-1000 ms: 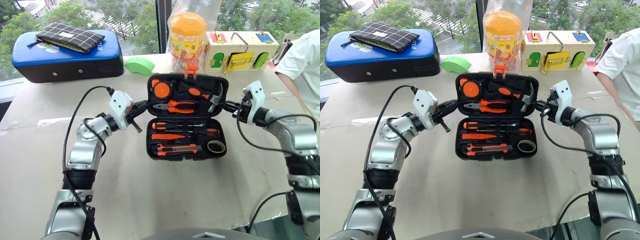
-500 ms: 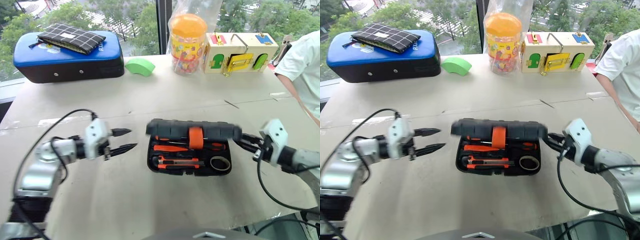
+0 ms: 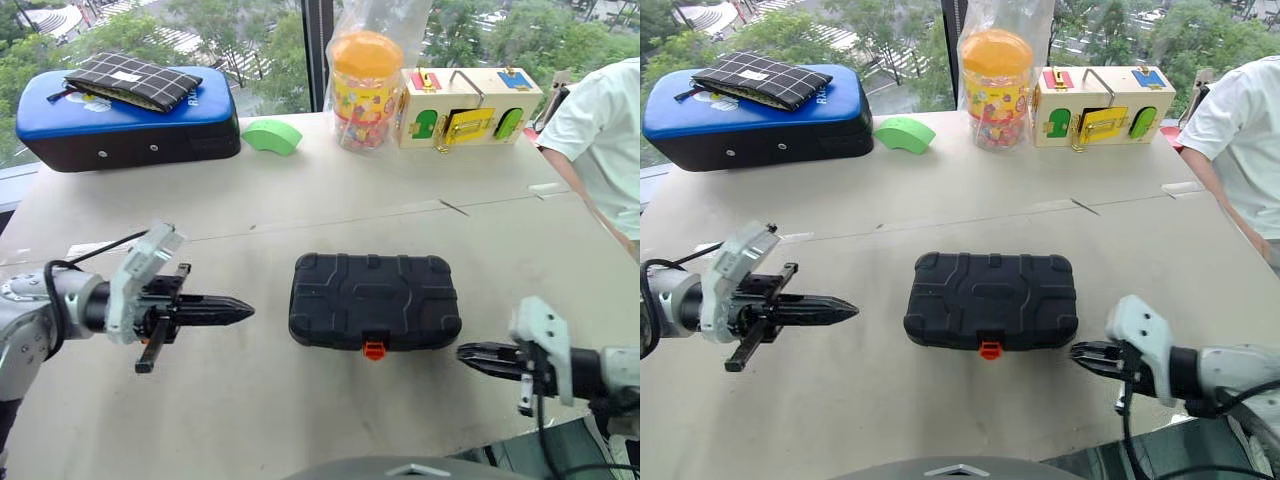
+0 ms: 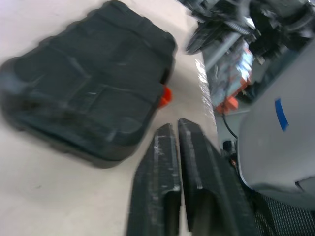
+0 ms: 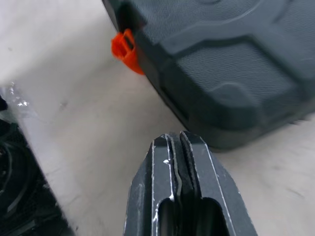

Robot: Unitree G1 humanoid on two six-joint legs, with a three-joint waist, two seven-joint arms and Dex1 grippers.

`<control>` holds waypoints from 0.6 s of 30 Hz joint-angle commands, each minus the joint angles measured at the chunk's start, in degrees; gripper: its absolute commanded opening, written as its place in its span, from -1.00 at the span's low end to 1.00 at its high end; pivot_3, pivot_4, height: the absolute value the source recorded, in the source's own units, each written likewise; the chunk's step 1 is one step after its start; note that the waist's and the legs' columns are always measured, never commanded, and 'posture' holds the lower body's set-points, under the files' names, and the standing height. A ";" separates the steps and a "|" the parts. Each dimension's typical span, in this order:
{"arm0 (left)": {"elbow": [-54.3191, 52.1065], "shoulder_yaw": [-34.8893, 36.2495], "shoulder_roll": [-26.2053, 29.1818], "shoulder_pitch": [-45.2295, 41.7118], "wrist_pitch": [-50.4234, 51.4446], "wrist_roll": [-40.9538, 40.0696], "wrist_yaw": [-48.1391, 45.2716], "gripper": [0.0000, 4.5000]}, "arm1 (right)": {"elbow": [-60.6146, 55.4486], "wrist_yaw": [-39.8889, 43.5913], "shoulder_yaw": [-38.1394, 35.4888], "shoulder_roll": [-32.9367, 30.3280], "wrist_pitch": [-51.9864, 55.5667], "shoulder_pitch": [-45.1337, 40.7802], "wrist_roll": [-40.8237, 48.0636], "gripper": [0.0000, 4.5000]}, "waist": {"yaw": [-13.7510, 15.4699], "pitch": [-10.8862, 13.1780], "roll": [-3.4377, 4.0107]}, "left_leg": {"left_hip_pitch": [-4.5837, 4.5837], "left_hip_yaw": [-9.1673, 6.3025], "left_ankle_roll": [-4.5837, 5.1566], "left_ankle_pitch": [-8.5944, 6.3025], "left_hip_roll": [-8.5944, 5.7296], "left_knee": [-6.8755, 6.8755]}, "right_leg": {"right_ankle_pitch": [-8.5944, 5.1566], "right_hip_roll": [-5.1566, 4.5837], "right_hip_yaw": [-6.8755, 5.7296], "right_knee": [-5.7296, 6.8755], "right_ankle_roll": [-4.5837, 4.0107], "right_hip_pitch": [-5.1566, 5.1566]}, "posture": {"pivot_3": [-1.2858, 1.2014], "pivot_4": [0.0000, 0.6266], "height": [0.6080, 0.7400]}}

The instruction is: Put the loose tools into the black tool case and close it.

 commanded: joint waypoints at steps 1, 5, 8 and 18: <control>-2.91 -0.39 -1.10 -0.52 -2.59 1.60 0.92 -0.96 | 4.41 -7.14 6.01 3.43 1.34 -5.85 -5.45 -1.00 | 0.43 0.00 -0.08 | -0.04 -0.01 0.00 0.00 0.00 0.00 | 0.00 0.00 -0.01 0.00 -0.01 -0.03 | 0.03 -0.52 1.00; -4.45 -1.67 -3.46 -1.26 -4.08 2.86 3.63 -0.96 | 13.18 -14.80 7.49 9.92 2.35 -15.03 -9.68 -1.00 | 0.36 0.06 -0.10 | -0.02 0.15 -0.18 -0.07 0.01 0.10 | 0.10 -0.08 0.07 0.02 -0.12 -0.05 | 0.03 -0.52 1.00; -5.13 -2.08 -4.96 -1.28 -3.97 2.86 5.79 -0.96 | 19.18 -17.94 7.11 13.83 2.64 -21.41 -11.12 -1.00 | 0.36 0.04 -0.15 | 0.00 0.31 -0.14 -0.05 -0.01 0.12 | 0.13 -0.26 -0.15 0.07 -0.15 -0.11 | 0.03 -0.52 1.00; -5.12 -11.25 -15.78 -11.26 -7.12 10.64 20.23 -0.96 | 38.10 -14.01 8.05 15.96 -4.94 -35.91 -15.52 -1.00 | 0.82 0.00 -0.20 | -0.03 0.11 -0.05 0.05 -0.05 0.00 | 0.29 0.16 -0.31 0.18 0.01 -0.18 | 0.03 -0.52 1.00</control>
